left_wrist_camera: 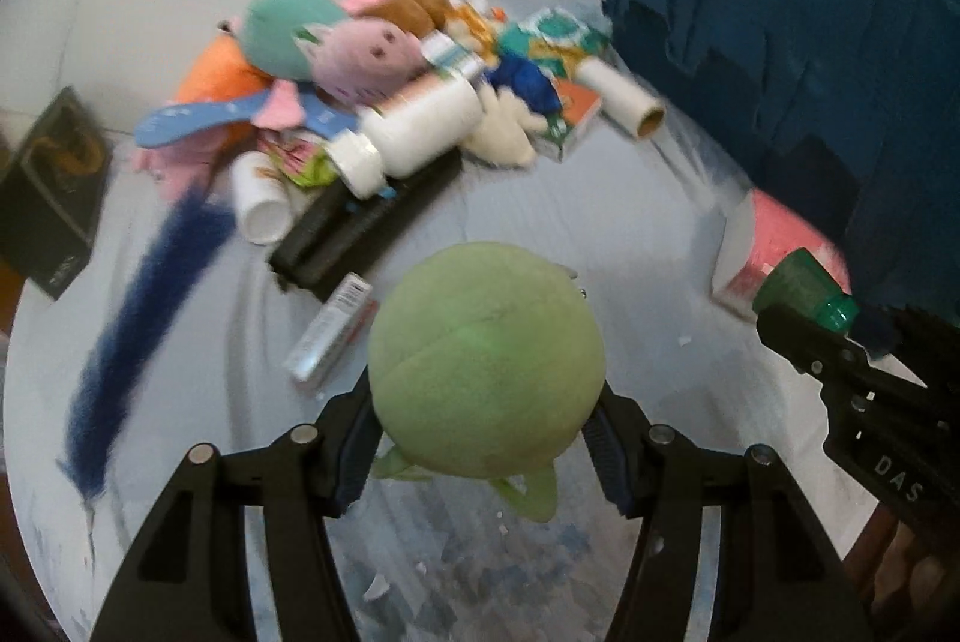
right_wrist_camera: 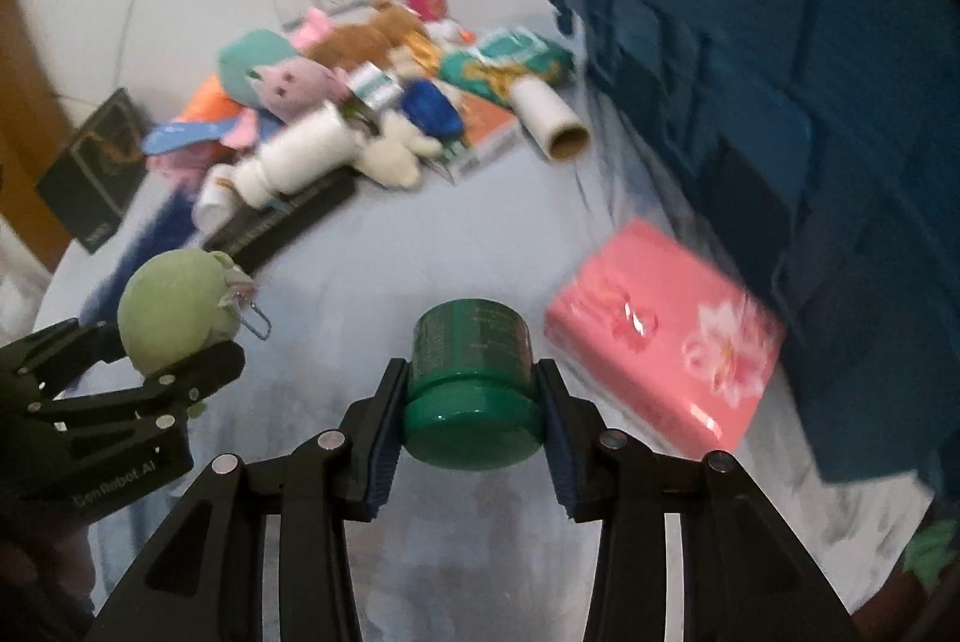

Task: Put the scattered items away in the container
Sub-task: 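Lift the green plush and green jar and carry both over the blue crate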

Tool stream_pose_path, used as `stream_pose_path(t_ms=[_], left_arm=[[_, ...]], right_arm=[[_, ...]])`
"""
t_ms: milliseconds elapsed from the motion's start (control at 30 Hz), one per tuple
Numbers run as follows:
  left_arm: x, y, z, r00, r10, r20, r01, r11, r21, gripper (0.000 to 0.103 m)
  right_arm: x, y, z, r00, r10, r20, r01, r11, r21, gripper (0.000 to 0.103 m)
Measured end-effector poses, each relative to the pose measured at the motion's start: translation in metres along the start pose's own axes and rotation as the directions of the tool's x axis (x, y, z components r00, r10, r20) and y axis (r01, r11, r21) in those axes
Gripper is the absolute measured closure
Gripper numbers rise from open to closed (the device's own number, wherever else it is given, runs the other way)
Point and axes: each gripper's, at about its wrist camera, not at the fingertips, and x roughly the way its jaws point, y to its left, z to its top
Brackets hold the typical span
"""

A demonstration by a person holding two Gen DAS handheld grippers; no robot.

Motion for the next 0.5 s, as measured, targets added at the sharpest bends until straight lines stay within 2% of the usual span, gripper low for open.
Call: stream_pose_path(t_ms=[167, 500], left_arm=[[-0.035, 0.010, 0.004, 0.998, 0.020, 0.060, -0.018, 0.999, -0.038, 0.044], [-0.099, 0.040, -0.003, 0.985, 0.036, 0.170, -0.024, 0.997, -0.071, 0.044]], right_arm=[[-0.029, 0.020, 0.015, 0.998, 0.037, 0.059, -0.033, 0.997, -0.065, 0.062], [-0.084, 0.062, 0.032, 0.983, 0.064, 0.170, -0.042, 0.991, -0.130, 0.062]])
